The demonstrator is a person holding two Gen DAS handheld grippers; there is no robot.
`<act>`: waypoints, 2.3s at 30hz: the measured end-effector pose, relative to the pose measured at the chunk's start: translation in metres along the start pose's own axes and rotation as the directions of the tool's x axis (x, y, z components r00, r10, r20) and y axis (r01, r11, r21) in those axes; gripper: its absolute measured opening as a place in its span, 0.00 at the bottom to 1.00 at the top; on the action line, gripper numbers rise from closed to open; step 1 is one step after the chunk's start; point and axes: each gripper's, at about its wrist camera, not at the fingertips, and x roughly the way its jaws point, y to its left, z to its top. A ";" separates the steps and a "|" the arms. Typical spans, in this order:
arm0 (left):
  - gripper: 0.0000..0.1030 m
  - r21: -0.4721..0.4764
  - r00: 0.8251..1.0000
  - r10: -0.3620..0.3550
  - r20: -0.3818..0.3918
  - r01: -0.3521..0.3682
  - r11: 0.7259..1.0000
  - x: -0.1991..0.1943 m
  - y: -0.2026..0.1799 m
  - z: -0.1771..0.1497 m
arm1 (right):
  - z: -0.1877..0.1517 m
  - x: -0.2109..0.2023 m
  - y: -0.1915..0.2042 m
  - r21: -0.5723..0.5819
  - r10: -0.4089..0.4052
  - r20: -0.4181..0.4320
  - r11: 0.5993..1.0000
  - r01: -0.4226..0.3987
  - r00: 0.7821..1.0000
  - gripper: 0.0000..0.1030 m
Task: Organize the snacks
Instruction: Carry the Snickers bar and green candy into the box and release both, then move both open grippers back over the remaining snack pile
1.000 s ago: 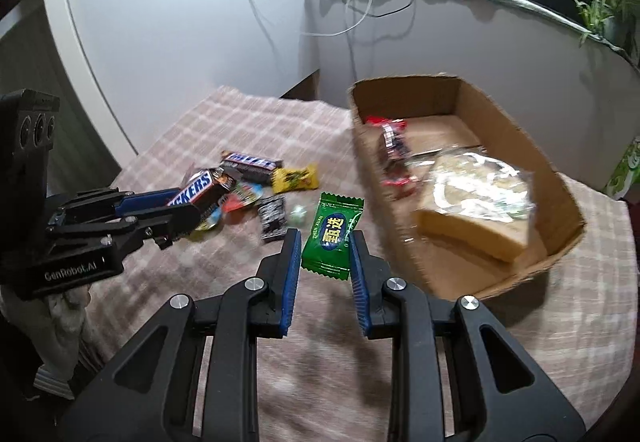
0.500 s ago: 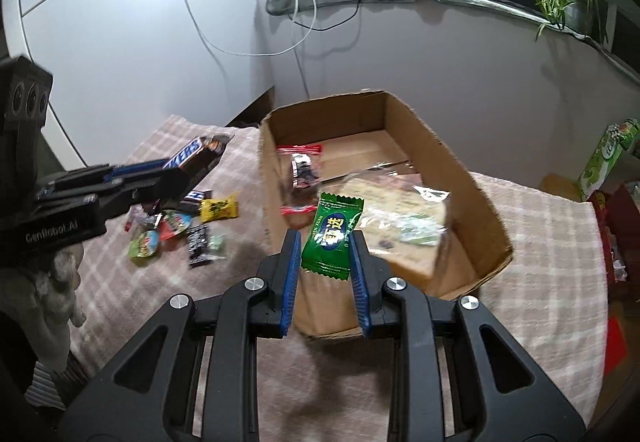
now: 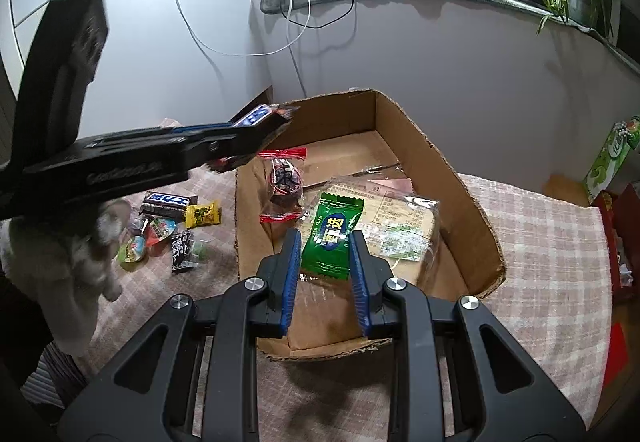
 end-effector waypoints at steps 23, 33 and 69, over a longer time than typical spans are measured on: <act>0.62 -0.021 0.999 0.031 0.007 -0.031 0.999 0.005 0.002 0.012 | -0.001 -0.004 0.009 -0.041 -0.037 0.050 0.998 0.039 0.998 0.80; 0.62 -0.025 0.998 0.041 0.041 -0.040 0.999 -0.027 0.006 0.008 | -0.005 -0.022 0.023 -0.046 -0.031 0.061 0.998 0.034 0.998 0.80; 0.62 -0.186 0.989 0.145 0.004 -0.142 0.972 -0.138 0.108 -0.128 | -0.033 0.010 0.129 -0.110 0.150 -0.049 0.982 -0.155 0.987 0.80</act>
